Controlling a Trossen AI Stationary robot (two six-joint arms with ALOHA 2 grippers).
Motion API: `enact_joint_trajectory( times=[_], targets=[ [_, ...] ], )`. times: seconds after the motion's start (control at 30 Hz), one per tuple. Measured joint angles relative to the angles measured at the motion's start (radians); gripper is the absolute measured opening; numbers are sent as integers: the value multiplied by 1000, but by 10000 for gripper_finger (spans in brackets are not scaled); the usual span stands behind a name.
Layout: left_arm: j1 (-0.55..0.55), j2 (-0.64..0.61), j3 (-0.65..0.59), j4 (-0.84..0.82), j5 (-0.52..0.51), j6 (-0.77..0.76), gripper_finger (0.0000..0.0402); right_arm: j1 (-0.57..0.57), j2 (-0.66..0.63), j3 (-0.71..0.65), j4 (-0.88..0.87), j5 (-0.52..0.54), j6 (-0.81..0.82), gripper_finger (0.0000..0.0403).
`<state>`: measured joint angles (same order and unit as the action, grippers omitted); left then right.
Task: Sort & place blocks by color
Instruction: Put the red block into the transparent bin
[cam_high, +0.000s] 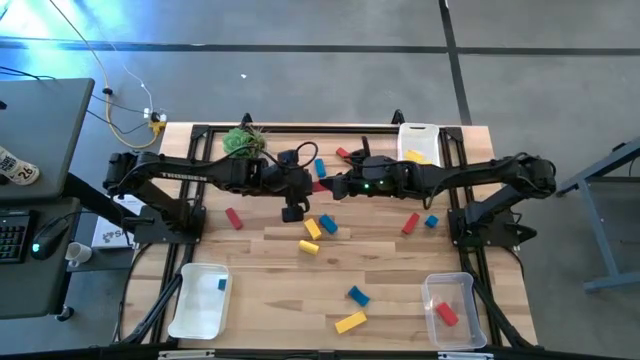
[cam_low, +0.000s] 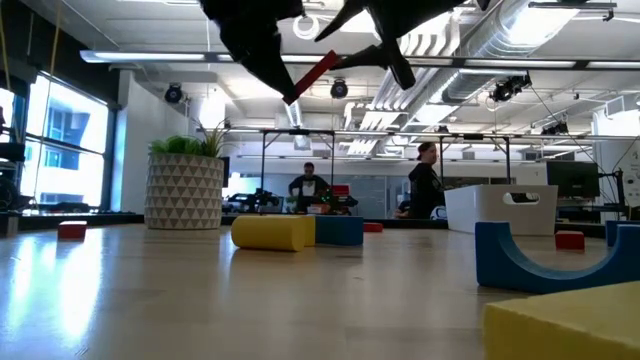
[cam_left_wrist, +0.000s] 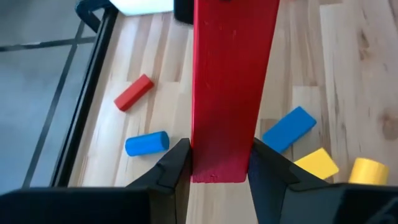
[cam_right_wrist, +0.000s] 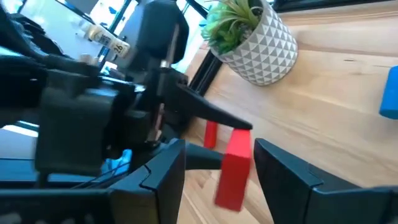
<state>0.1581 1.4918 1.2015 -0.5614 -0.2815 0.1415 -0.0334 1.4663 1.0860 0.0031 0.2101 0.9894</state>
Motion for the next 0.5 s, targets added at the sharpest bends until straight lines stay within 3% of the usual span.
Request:
enact_joint_trajectory(
  times=[0.3, 0.5],
  targets=[
    [25, 0, 0, 11, -25, -18, 101, 0, 29, 1, -13, 3, 29, 177],
    [31, 0, 0, 37, -11, -18, 101, 0, 33, 1, -21, 76, 49, 176]
  ],
)
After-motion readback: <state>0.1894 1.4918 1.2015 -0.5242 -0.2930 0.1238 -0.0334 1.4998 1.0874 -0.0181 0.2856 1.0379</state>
